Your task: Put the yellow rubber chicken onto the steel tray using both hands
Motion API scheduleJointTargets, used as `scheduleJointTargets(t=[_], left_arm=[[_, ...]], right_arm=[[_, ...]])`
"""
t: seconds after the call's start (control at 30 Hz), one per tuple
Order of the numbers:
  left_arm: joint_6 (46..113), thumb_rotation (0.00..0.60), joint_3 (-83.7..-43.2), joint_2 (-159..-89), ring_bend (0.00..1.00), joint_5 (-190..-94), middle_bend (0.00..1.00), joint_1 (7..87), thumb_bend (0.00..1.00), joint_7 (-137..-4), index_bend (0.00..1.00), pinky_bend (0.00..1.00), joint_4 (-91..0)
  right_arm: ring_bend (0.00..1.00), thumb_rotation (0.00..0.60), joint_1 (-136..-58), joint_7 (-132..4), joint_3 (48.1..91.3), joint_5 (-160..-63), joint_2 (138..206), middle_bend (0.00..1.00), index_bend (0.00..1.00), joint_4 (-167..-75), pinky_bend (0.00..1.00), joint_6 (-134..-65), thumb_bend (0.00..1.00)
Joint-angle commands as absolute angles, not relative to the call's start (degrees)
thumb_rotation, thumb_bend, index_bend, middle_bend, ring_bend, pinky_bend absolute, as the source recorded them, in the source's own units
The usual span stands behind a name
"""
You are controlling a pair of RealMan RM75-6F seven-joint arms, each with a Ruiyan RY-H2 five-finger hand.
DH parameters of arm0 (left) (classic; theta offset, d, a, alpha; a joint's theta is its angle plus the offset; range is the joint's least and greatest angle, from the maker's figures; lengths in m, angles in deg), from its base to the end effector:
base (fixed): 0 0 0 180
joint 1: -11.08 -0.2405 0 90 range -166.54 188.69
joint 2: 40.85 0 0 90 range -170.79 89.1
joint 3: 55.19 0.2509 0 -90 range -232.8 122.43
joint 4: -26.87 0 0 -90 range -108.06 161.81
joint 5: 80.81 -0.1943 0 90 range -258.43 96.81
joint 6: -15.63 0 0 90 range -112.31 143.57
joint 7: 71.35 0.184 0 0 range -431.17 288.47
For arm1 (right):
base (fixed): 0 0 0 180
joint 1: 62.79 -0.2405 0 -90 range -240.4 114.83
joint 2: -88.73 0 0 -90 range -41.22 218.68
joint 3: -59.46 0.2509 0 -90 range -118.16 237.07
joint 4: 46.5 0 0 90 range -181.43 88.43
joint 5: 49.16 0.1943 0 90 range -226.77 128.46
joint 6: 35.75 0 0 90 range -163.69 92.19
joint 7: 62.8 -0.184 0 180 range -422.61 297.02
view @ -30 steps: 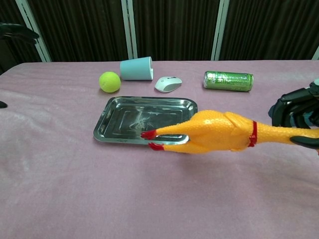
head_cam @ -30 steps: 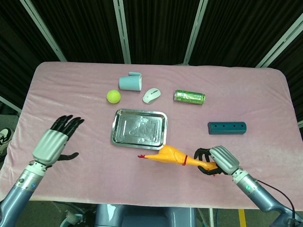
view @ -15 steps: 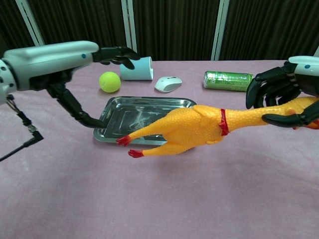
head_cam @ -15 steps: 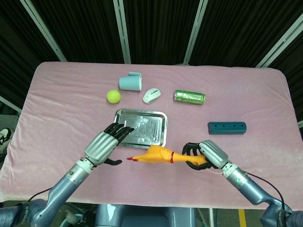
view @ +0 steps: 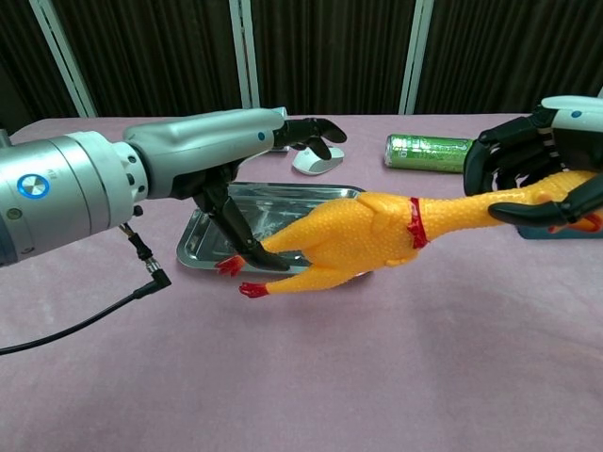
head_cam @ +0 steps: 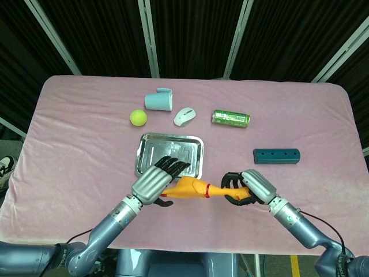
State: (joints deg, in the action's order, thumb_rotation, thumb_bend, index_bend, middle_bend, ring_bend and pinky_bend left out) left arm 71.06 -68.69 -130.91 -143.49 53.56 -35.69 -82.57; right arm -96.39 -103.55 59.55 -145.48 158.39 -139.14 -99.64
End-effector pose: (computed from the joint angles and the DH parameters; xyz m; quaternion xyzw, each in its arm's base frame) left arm -0.0234 0.2954 -0.0247 -0.7793 -0.3588 -0.4274 0.2853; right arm -0.1600 -0.3040 0.0602 0.6523 -0.5463 0.4968 0.1707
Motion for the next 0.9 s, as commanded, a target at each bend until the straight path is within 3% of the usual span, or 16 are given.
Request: scheduleJointTargets(t=[0.03, 0.13, 0.33, 0.47, 0.7, 0.9], left_arm=[[71.25, 0.6, -68.76, -132.55, 0.07, -141.9, 0.11, 54.7, 0.0, -35.15, 0.05, 0.09, -81.35], [71.34, 0.6, -69.05, -134.55, 0.1, -140.89, 0.13, 55.78, 0.04, -35.28, 0.08, 0.11, -79.93], [73.07, 0.6, -69.53, -138.51, 0.2, -140.9, 0.22, 57.12, 0.23, -35.95, 0.16, 0.23, -77.21], [73.76, 0.6, -69.73, -139.66, 0.22, -141.03, 0.24, 57.42, 0.28, -36.51, 0.18, 0.25, -76.49], [72.56, 0.6, -69.86, -138.45, 0.22, -139.71, 0.21, 57.51, 0.2, -39.91, 0.11, 0.25, -78.14], [71.83, 0.6, -69.8, -136.72, 0.23, -139.08, 0.23, 57.77, 0.22, -41.47, 0.14, 0.25, -79.05]], right_arm=[[0.65, 0.6, -96.64, -104.89, 59.75, -145.3, 158.57, 0.65, 0.81, -139.21, 0.87, -99.85, 0.86], [0.65, 0.6, -96.85, -105.68, 59.81, -145.59, 158.6, 0.65, 0.82, -139.37, 0.87, -100.17, 0.86], [0.66, 0.6, -96.97, -105.73, 59.85, -145.94, 158.28, 0.65, 0.82, -139.88, 0.87, -100.85, 0.87], [0.66, 0.6, -96.9, -105.5, 59.71, -145.93, 158.08, 0.65, 0.82, -140.08, 0.87, -100.96, 0.87], [0.66, 0.6, -96.7, -105.57, 59.41, -145.15, 158.05, 0.65, 0.82, -139.79, 0.87, -100.78, 0.87], [0.66, 0.6, -96.87, -105.78, 59.22, -145.25, 158.19, 0.65, 0.82, -139.58, 0.87, -100.66, 0.87]])
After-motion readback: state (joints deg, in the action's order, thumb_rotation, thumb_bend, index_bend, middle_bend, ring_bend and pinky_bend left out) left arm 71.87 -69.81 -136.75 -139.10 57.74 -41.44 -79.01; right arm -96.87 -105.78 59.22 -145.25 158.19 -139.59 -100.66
